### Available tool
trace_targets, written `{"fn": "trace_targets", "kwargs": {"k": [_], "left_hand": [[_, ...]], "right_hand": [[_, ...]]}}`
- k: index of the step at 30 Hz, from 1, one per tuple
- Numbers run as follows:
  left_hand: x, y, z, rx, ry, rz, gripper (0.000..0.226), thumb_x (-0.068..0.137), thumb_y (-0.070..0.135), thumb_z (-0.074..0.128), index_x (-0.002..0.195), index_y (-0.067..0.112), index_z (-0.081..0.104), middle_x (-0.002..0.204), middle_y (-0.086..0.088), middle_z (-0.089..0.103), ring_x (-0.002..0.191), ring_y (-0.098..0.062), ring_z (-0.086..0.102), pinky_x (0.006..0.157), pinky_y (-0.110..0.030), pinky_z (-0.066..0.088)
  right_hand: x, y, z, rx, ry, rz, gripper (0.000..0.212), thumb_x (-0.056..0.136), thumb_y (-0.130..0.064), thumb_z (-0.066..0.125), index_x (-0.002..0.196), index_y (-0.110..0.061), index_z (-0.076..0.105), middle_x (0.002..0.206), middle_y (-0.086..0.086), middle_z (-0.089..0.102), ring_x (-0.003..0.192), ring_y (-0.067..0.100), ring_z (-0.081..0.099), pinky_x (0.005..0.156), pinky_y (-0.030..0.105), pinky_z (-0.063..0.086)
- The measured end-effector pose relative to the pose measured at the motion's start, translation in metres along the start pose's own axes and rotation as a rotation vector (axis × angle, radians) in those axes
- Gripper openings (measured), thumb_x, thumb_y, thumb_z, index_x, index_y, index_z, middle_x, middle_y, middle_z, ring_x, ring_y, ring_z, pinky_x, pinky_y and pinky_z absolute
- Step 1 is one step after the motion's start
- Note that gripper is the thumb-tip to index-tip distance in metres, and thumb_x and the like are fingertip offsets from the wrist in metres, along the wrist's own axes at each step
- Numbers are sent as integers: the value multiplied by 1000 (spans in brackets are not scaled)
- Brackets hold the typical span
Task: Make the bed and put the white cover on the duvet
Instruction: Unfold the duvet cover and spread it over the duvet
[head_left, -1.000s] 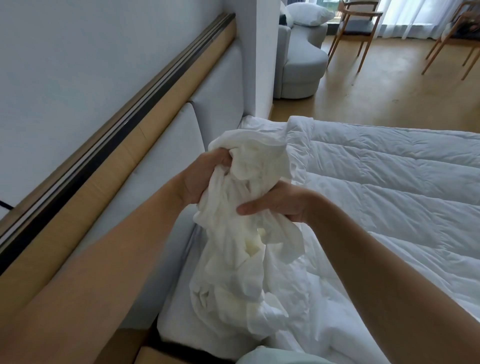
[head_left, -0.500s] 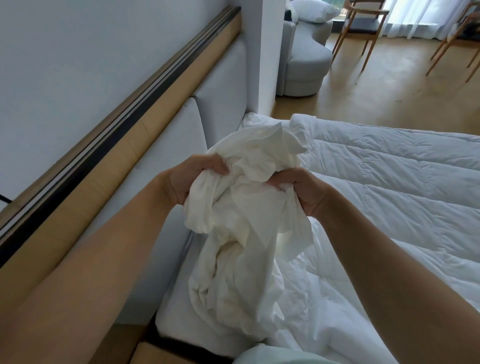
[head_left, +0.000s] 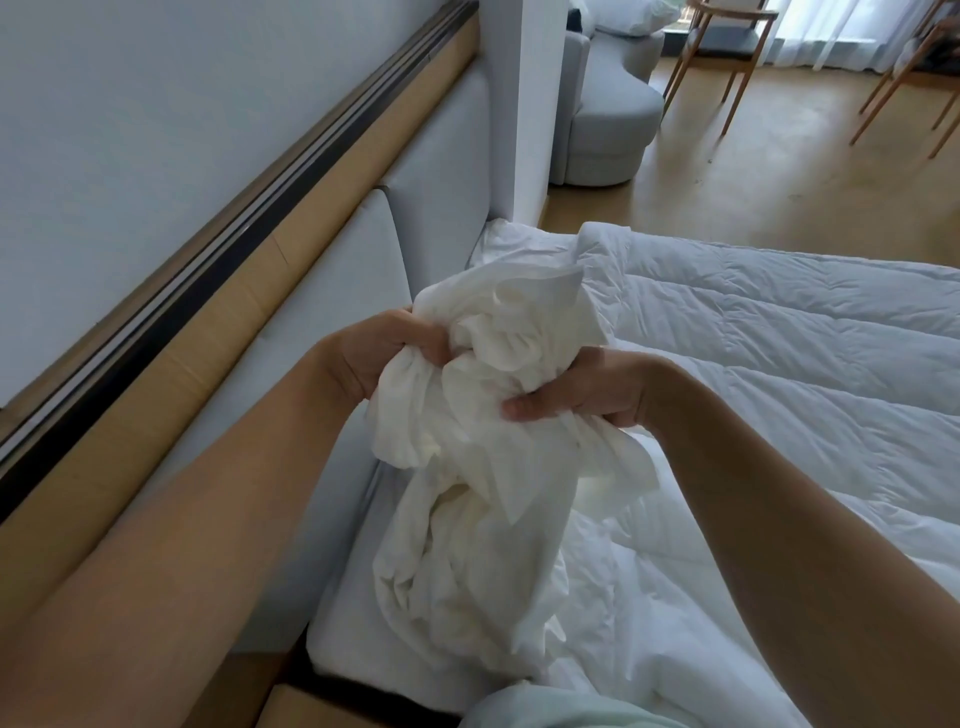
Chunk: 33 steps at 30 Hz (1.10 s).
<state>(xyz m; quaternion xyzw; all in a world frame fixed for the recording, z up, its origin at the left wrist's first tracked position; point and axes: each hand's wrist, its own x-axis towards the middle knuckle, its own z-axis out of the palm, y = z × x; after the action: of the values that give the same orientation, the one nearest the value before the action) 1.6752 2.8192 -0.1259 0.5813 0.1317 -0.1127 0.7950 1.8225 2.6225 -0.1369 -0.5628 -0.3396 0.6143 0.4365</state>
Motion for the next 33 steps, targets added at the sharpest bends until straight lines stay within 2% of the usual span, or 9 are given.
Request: {"fn": "trace_targets", "kwargs": {"k": [6, 11, 15, 18, 22, 26, 28, 30, 33], "left_hand": [[3, 9, 5, 102, 10, -26, 52, 53, 5, 70, 105, 5, 72, 103, -18, 70, 94, -38, 69, 75, -44, 62], [6, 8, 17, 313, 46, -186, 65, 51, 0, 79, 115, 4, 68, 114, -20, 73, 100, -40, 72, 75, -46, 62], [7, -8, 33, 470, 93, -284, 45, 56, 7, 77, 100, 9, 73, 99, -9, 77, 88, -26, 75, 78, -38, 63], [11, -20, 45, 411, 172, -268, 58, 41, 17, 75, 98, 7, 71, 97, -15, 71, 88, -31, 68, 87, -48, 58], [14, -26, 43, 295, 197, -245, 69, 40, 19, 72, 105, -2, 65, 99, -19, 62, 88, -33, 61, 73, -35, 55], [15, -23, 27, 191, 204, -248, 76, 40, 23, 74, 113, 5, 59, 106, -22, 54, 96, -37, 53, 87, -46, 47], [16, -17, 14, 99, 223, -199, 65, 44, 18, 72, 106, 0, 64, 105, -24, 57, 96, -39, 55, 85, -44, 51], [18, -11, 8, 8, 224, -103, 45, 53, 11, 65, 97, 3, 69, 96, -20, 63, 89, -37, 60, 75, -38, 56], [25, -7, 8, -45, 256, -29, 28, 65, 6, 50, 81, 8, 72, 79, -12, 65, 72, -27, 64, 61, -30, 57]], "right_hand": [[8, -13, -8, 238, 256, -174, 37, 72, -7, 73, 109, -5, 69, 99, 10, 75, 93, 26, 73, 74, 37, 60], [18, -8, -10, 366, 437, -257, 19, 77, 4, 62, 81, -8, 76, 74, 8, 74, 66, 22, 72, 58, 31, 59], [25, 2, -12, 539, 382, -256, 26, 69, -2, 57, 62, -13, 79, 66, 6, 71, 58, 18, 69, 55, 26, 56], [27, 1, -13, 601, 329, -278, 30, 67, -5, 50, 55, -13, 76, 58, 3, 68, 50, 13, 66, 49, 22, 53], [35, 1, -25, 484, 327, -205, 26, 61, -4, 55, 62, -14, 78, 62, 3, 69, 54, 15, 67, 53, 22, 54], [36, 1, -32, 301, 231, -25, 23, 66, -18, 63, 84, -12, 76, 72, 5, 72, 62, 18, 70, 61, 27, 58], [31, 5, -29, 256, 61, 28, 23, 64, -32, 85, 83, -18, 82, 81, 3, 75, 71, 16, 73, 68, 29, 59], [28, 11, -25, 159, -99, 178, 48, 42, -37, 100, 82, -17, 82, 84, 5, 77, 74, 17, 74, 69, 33, 61], [28, 14, -13, -102, -174, 276, 27, 63, -10, 84, 89, -16, 80, 94, 10, 77, 84, 25, 75, 79, 44, 62]]}}
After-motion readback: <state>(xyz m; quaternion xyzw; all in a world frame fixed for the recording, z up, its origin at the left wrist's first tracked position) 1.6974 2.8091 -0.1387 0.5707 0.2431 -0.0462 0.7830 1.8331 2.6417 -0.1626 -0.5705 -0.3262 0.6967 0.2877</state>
